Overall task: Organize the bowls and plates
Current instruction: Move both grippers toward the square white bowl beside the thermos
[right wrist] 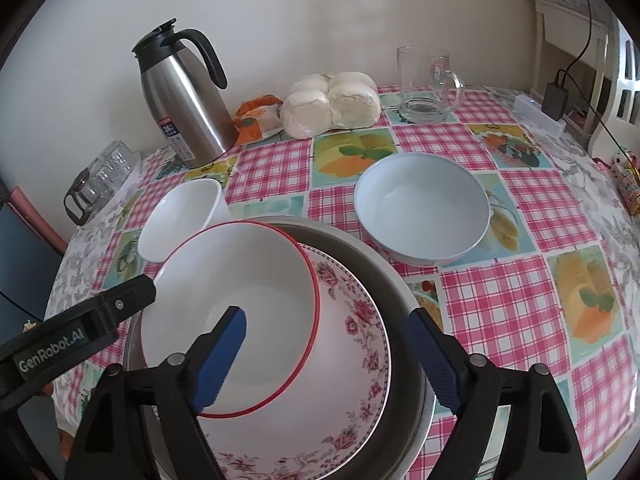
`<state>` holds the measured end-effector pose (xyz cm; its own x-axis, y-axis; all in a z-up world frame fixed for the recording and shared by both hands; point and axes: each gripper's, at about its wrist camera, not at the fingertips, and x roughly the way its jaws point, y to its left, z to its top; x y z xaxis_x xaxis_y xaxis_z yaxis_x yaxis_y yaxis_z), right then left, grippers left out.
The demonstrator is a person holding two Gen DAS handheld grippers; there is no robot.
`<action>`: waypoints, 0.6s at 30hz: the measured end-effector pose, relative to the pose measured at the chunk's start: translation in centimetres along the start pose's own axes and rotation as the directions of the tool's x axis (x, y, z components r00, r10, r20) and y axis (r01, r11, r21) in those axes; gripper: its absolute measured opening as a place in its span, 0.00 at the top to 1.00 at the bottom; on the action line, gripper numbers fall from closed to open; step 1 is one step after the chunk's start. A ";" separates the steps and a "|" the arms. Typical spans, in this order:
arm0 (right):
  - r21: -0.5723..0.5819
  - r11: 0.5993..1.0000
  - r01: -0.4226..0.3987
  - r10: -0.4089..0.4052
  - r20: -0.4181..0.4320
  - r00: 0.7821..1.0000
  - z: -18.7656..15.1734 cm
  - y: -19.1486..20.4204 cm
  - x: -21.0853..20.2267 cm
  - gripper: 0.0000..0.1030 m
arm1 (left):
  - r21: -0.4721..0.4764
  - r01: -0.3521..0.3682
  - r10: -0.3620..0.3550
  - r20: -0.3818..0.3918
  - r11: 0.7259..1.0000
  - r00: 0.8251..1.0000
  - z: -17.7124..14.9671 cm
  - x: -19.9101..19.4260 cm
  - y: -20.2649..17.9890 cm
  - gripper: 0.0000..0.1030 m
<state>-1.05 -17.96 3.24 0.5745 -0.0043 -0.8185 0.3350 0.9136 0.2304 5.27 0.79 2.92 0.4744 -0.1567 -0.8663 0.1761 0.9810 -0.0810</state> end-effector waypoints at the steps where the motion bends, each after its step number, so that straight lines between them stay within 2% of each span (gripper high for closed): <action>1: -0.001 1.000 0.003 -0.003 0.000 1.000 0.0 0.0 0.0 0.14 | 0.004 -0.003 0.003 0.002 1.000 1.000 0.0 0.0 -0.1 0.18; 10: 0.002 1.000 0.013 -0.013 0.008 1.000 0.0 -0.3 0.0 0.03 | 0.016 -0.014 0.014 0.011 1.000 1.000 0.0 0.0 -0.3 0.18; 18: -0.002 1.000 0.010 -0.010 0.019 1.000 0.1 -0.3 -0.1 0.00 | 0.015 -0.028 0.027 0.037 0.999 0.999 0.1 -0.3 -0.3 0.15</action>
<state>-1.17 -18.25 3.29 0.5852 -0.0215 -0.8106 0.3397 0.9142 0.2210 5.14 0.53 3.23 0.5105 -0.1339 -0.8494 0.1760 0.9832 -0.0491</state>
